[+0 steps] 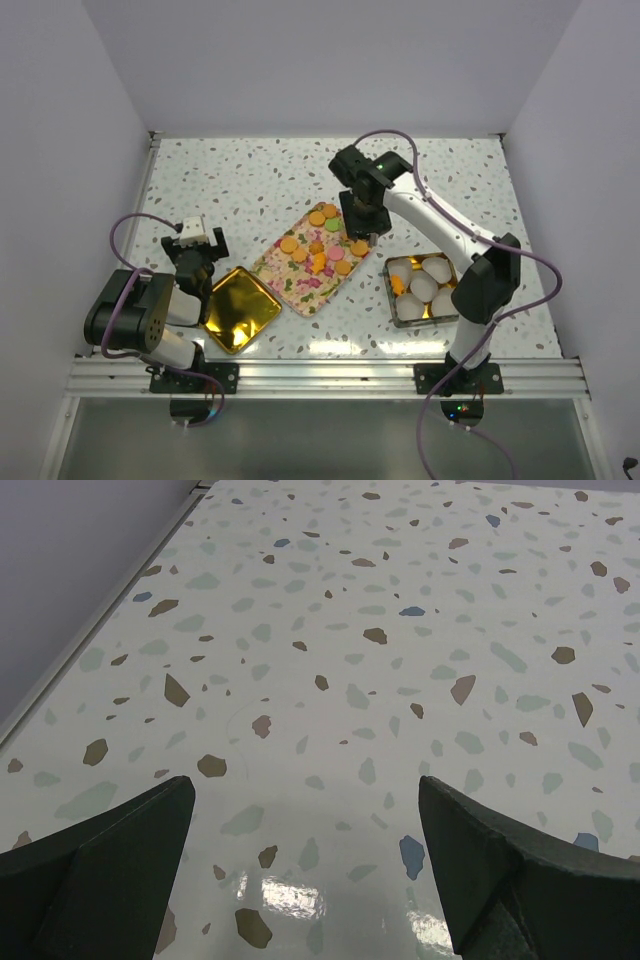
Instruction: Pack the cookies
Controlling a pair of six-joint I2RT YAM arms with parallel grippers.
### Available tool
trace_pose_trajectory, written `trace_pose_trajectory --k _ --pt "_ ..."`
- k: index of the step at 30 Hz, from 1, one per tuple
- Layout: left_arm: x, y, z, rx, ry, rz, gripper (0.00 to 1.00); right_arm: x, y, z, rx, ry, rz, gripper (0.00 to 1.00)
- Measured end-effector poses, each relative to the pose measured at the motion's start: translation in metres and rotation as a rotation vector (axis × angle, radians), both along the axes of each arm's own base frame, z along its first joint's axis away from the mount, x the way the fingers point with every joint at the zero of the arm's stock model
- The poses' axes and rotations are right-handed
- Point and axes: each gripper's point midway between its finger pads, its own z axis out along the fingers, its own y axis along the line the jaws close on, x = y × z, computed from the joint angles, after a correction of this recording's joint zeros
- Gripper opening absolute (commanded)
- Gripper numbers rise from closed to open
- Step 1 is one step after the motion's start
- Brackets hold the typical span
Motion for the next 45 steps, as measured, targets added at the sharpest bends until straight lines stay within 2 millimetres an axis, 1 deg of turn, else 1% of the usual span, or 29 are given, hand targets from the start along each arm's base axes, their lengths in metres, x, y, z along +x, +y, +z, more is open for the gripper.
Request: trace_pose_trajectory --k 4,7,18,23,32,37,42,45 --pt "0.000 0.000 0.000 0.000 0.000 0.000 1.00 0.001 0.002 -0.008 -0.011 0.019 -0.016 0.50" --pt "0.000 0.000 0.000 0.000 0.000 0.000 1.00 -0.003 0.002 -0.014 -0.024 0.048 -0.024 0.50" --pt "0.000 0.000 0.000 0.000 0.000 0.000 1.00 -0.007 0.017 -0.007 -0.001 0.024 -0.014 0.50" --pt "0.000 0.000 0.000 0.000 0.000 0.000 1.00 -0.009 0.021 -0.011 -0.008 0.032 -0.007 0.50" --pt "0.000 0.000 0.000 0.000 0.000 0.000 1.00 -0.009 0.021 -0.019 -0.024 0.049 -0.006 0.49" --pt "0.000 0.000 0.000 0.000 0.000 0.000 1.00 -0.011 0.019 -0.023 -0.035 0.058 -0.004 0.45" --pt "0.000 0.000 0.000 0.000 0.000 0.000 1.00 -0.010 0.020 -0.025 -0.034 0.054 0.000 0.36" --pt "0.000 0.000 0.000 0.000 0.000 0.000 1.00 -0.010 0.020 -0.026 -0.036 0.054 0.002 0.34"
